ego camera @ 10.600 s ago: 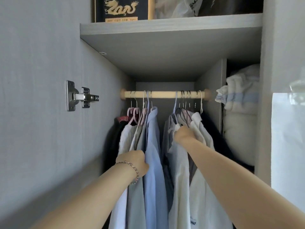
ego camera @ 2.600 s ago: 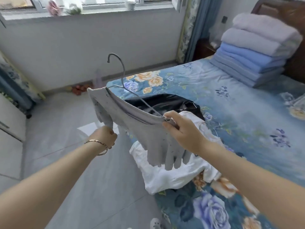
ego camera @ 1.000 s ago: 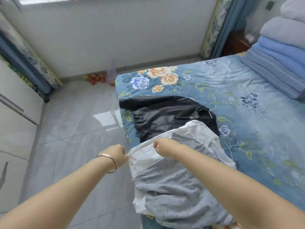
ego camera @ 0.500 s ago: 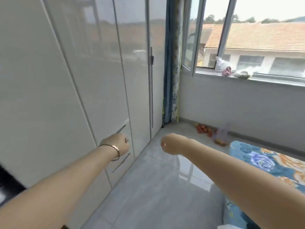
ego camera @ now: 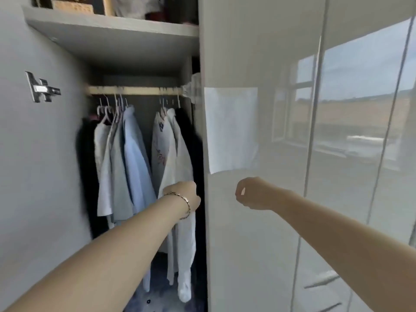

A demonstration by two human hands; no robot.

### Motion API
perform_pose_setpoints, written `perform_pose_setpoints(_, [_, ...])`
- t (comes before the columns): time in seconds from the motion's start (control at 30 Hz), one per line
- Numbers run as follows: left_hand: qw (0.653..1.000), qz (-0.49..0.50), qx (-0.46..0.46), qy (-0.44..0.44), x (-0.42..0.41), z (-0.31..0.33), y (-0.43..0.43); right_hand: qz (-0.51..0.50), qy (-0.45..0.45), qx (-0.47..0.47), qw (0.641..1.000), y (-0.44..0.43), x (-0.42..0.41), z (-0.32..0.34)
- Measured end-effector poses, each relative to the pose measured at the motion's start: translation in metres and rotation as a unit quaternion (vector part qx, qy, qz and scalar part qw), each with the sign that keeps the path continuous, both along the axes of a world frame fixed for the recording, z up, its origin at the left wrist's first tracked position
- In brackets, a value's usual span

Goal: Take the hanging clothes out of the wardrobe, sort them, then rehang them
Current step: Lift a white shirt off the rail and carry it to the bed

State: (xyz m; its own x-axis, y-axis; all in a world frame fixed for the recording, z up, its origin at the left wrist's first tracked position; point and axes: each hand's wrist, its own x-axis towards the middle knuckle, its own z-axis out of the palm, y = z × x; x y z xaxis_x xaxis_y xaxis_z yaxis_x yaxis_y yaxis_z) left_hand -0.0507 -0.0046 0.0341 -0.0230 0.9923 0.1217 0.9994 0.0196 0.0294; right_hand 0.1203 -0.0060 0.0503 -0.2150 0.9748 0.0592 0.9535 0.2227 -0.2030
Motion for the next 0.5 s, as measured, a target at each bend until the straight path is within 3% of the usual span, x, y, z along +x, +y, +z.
perform_pose_setpoints(0.13, [0.997, 0.052, 0.038, -0.035, -0.061, 0.018, 0.038, 0.081, 0.079, 0.063, 0.992, 0.049, -0.061, 0.033])
perform_pose_setpoints(0.27, [0.992, 0.106, 0.055, -0.031, -0.101, 0.02, 0.064, 0.141, 0.086, 0.099, 0.981, 0.103, -0.121, 0.064])
perform_pose_setpoints(0.5, [0.979, 0.189, 0.074, -0.002, -0.15, 0.029, 0.115, 0.14, 0.106, 0.117, 0.977, 0.2, -0.195, 0.098])
